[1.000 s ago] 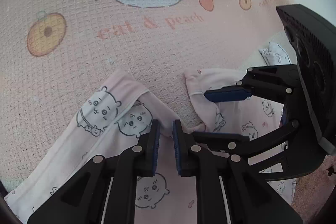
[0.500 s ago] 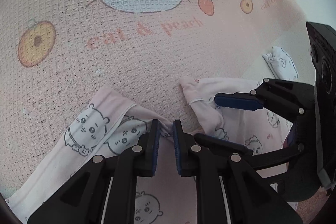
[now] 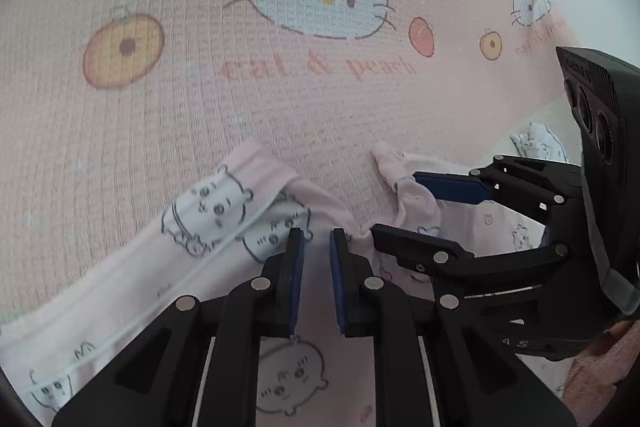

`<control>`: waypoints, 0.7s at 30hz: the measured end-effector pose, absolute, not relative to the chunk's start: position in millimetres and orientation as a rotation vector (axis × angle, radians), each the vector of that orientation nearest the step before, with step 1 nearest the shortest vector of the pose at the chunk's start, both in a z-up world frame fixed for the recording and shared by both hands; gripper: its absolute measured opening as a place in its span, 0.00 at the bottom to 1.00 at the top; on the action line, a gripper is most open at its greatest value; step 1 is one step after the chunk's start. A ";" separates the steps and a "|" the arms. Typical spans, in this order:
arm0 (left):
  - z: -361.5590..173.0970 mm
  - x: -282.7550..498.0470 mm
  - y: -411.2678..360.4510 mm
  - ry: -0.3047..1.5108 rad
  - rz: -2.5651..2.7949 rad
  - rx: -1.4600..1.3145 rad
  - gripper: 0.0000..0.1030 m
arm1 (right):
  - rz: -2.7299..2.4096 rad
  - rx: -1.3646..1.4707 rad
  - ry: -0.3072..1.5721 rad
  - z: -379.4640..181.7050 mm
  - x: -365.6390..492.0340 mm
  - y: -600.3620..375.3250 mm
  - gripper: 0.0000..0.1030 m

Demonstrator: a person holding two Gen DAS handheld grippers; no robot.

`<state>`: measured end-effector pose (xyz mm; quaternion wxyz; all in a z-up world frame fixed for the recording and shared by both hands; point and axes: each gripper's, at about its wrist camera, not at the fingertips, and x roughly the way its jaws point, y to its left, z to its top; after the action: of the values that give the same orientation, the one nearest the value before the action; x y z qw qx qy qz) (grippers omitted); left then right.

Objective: Fold clothes

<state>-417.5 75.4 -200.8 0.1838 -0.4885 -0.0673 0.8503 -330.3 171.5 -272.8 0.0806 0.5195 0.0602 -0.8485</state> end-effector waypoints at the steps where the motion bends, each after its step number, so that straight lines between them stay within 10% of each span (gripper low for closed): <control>1: -199.5 -425.2 72.8 -0.218 2.398 -1.382 0.14 | -2.555 1.555 0.194 -270.1 -339.1 168.4 0.48; 10: -185.5 -429.4 38.5 -0.285 2.430 -1.411 0.15 | -2.577 1.483 0.116 -251.9 -339.1 156.8 0.48; 16: -188.0 -461.3 27.2 -0.386 2.463 -1.366 0.15 | -2.729 1.592 0.477 -255.2 -326.1 158.8 0.47; 21: -172.7 -435.9 31.6 -0.289 2.456 -1.397 0.15 | -2.603 1.487 0.134 -240.9 -320.0 154.2 0.47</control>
<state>-435.9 31.6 -172.7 0.1499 -0.4863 -0.1007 0.8549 -320.0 154.2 -240.9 0.0703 0.4943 0.0447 -0.8653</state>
